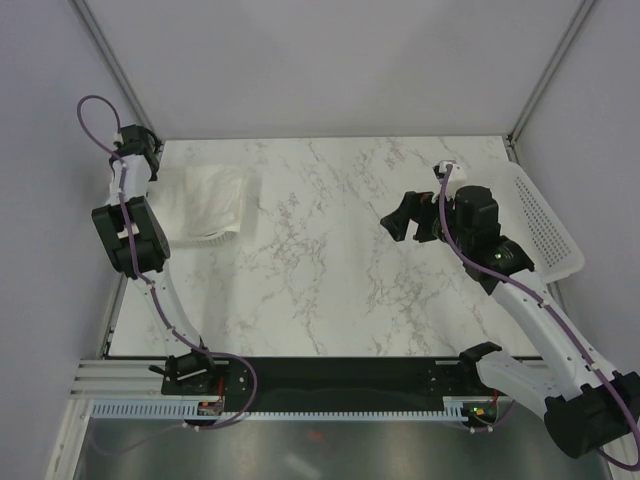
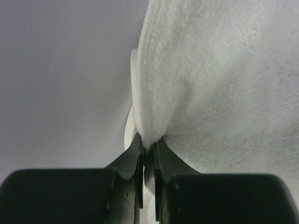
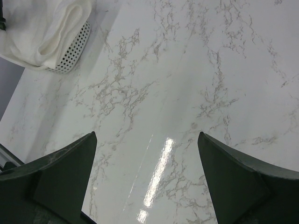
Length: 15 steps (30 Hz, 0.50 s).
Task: Fold and stack the towels
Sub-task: Neatly place the folded towel into the bin
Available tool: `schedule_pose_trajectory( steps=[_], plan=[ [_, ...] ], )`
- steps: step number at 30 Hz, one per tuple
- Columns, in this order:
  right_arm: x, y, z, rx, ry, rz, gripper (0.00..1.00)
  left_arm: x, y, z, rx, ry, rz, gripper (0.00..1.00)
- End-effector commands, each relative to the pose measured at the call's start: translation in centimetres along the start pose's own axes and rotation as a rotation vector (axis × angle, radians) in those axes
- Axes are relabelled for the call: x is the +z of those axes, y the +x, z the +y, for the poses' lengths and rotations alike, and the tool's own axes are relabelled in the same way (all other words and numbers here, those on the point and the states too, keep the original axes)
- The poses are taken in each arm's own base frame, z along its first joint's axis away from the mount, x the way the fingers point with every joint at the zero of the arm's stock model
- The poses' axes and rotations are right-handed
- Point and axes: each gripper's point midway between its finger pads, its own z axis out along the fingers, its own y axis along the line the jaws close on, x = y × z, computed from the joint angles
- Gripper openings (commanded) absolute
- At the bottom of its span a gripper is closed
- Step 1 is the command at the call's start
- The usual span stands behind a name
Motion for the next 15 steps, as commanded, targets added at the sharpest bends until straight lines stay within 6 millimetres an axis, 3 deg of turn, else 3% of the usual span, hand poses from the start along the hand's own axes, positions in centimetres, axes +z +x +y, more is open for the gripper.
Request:
schedule_pose_trajectory(
  steps=[1,3,5,6,11,13,15],
  plan=[
    [-0.3,-1.6,0.7,-0.027,-0.012,-0.039,0.98,0.1,-1.7,3.5,-0.049,-0.093,-0.039,0.12],
    [-0.3,-1.4,0.6,-0.029,-0.01,-0.035,0.98,-0.2,-2.3,3.9,-0.079,-0.088,-0.058,0.15],
    [-0.3,-1.5,0.6,-0.028,-0.01,-0.037,0.98,-0.5,-2.7,4.2,-0.095,-0.092,-0.067,0.24],
    [-0.3,-1.5,0.7,-0.028,-0.01,-0.038,0.98,-0.6,-2.8,4.2,-0.102,-0.092,-0.07,0.37],
    [-0.4,-1.6,0.7,-0.031,-0.007,-0.044,0.98,-1.9,-3.6,4.8,-0.16,-0.096,-0.102,0.59],
    [-0.4,-1.7,0.6,-0.03,-0.004,-0.045,0.98,-2.8,-4.3,4.7,-0.178,-0.066,-0.131,0.99],
    [-0.6,-1.8,0.6,-0.031,-0.001,-0.053,0.98,-4.0,-4.9,4.6,-0.206,-0.039,-0.16,1.0]
  ],
)
